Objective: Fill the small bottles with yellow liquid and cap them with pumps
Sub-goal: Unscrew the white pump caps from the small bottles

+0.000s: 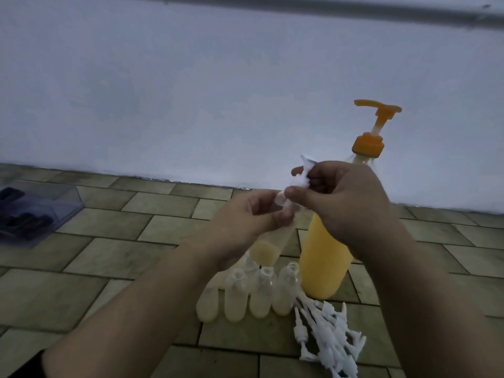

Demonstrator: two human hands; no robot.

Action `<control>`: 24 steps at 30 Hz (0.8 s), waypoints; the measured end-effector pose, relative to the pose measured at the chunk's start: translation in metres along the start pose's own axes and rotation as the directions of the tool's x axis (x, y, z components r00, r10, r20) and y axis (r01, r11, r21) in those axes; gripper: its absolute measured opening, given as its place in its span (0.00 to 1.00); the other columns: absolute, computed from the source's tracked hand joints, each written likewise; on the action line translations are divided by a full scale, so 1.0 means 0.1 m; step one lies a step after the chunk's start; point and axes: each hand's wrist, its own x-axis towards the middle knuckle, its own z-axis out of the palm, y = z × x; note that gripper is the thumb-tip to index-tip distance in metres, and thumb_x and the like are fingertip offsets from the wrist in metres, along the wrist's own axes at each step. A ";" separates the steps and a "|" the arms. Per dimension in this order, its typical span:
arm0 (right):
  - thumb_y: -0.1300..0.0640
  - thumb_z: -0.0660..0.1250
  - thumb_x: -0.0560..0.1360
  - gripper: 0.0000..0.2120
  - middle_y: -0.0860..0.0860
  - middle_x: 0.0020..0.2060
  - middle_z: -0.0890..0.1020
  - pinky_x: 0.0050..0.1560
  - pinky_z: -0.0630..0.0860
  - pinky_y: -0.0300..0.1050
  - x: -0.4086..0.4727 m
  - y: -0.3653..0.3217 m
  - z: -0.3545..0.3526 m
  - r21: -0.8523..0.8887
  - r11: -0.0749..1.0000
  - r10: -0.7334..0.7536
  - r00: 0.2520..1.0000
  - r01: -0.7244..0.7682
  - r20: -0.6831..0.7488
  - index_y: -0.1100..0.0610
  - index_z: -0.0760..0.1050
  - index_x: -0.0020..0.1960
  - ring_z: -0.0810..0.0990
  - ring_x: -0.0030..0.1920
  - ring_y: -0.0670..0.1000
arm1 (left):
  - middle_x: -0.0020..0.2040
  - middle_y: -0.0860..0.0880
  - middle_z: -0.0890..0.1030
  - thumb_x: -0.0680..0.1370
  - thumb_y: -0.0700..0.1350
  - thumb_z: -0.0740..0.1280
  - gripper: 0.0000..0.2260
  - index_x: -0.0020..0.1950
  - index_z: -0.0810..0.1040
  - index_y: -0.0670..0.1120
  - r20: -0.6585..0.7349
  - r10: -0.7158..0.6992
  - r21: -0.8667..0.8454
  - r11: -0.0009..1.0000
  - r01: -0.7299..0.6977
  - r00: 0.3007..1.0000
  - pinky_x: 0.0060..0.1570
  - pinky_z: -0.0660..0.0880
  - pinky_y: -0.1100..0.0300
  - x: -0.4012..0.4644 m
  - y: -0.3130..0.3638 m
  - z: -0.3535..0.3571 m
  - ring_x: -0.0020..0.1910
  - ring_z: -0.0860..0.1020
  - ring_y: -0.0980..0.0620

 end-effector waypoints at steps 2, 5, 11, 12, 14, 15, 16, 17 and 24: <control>0.58 0.74 0.69 0.09 0.44 0.39 0.82 0.37 0.75 0.28 0.01 0.00 -0.07 0.059 0.998 0.020 0.999 -0.022 0.029 0.47 0.77 0.45 0.81 0.40 0.40 | 0.46 0.47 0.81 0.69 0.42 0.66 0.18 0.57 0.77 0.39 0.049 -0.040 -0.102 0.994 0.045 0.998 0.48 0.78 0.63 -0.01 0.03 -0.04 0.46 0.79 0.52; 0.57 0.73 0.70 0.09 0.44 0.39 0.82 0.35 0.73 0.24 -0.01 -0.01 -0.10 0.074 0.997 0.009 0.997 -0.014 0.075 0.45 0.76 0.43 0.80 0.41 0.37 | 0.45 0.47 0.82 0.69 0.42 0.66 0.17 0.56 0.78 0.39 0.080 -0.063 -0.128 0.989 0.073 0.995 0.47 0.77 0.63 -0.02 0.09 -0.08 0.44 0.80 0.53; 0.57 0.72 0.69 0.07 0.47 0.41 0.85 0.44 0.77 0.36 -0.04 -0.07 -0.14 0.180 0.984 -0.010 0.997 -0.003 0.070 0.52 0.81 0.47 0.83 0.44 0.42 | 0.46 0.48 0.83 0.72 0.42 0.69 0.14 0.56 0.78 0.40 0.108 -0.045 -0.095 0.994 0.055 0.993 0.47 0.77 0.63 -0.03 0.11 -0.05 0.47 0.80 0.52; 0.61 0.71 0.70 0.10 0.47 0.42 0.86 0.48 0.78 0.38 -0.05 -0.09 -0.16 0.201 0.980 -0.018 0.992 -0.008 0.127 0.53 0.81 0.51 0.83 0.46 0.43 | 0.45 0.48 0.83 0.73 0.40 0.68 0.12 0.56 0.78 0.39 0.148 -0.051 -0.151 0.986 0.074 0.988 0.45 0.77 0.63 -0.04 0.12 -0.05 0.45 0.80 0.53; 0.65 0.69 0.72 0.20 0.48 0.44 0.85 0.52 0.78 0.40 -0.06 -0.10 -0.22 0.188 0.982 -0.029 0.982 -0.006 0.185 0.52 0.75 0.62 0.83 0.49 0.44 | 0.45 0.47 0.82 0.72 0.39 0.64 0.13 0.56 0.77 0.38 0.184 -0.054 -0.209 0.974 0.093 0.981 0.44 0.77 0.63 -0.05 0.12 -0.07 0.45 0.80 0.53; 0.65 0.68 0.73 0.25 0.48 0.45 0.85 0.53 0.77 0.40 -0.05 -0.09 -0.25 0.161 0.987 -0.024 0.986 -0.003 0.165 0.49 0.71 0.66 0.82 0.50 0.44 | 0.47 0.46 0.81 0.72 0.39 0.64 0.14 0.57 0.77 0.37 0.179 -0.053 -0.222 0.971 0.092 0.982 0.45 0.77 0.63 -0.05 0.12 -0.08 0.45 0.80 0.52; 0.63 0.69 0.72 0.28 0.46 0.47 0.84 0.52 0.76 0.39 -0.05 -0.08 -0.27 0.142 0.990 -0.010 0.992 -0.008 0.128 0.47 0.68 0.69 0.81 0.51 0.43 | 0.49 0.45 0.81 0.73 0.39 0.65 0.14 0.58 0.76 0.37 0.163 -0.053 -0.227 0.970 0.089 0.985 0.46 0.77 0.62 -0.04 0.11 -0.08 0.46 0.79 0.51; 0.58 0.71 0.71 0.31 0.45 0.49 0.83 0.49 0.74 0.36 -0.05 -0.09 -0.27 0.155 0.988 0.003 0.995 -0.019 0.103 0.46 0.66 0.70 0.80 0.51 0.41 | 0.50 0.44 0.80 0.74 0.40 0.67 0.14 0.58 0.76 0.36 0.148 -0.050 -0.210 0.974 0.081 0.988 0.46 0.77 0.62 -0.03 0.11 -0.07 0.47 0.79 0.51; 0.53 0.77 0.63 0.40 0.42 0.48 0.83 0.39 0.70 0.31 -0.05 -0.01 -0.20 0.248 0.967 0.070 0.995 -0.051 -0.070 0.46 0.64 0.72 0.80 0.48 0.40 | 0.47 0.49 0.83 0.68 0.43 0.67 0.17 0.56 0.78 0.41 0.074 -0.003 -0.023 1.000 0.005 0.997 0.53 0.75 0.59 0.01 0.19 -0.08 0.49 0.79 0.52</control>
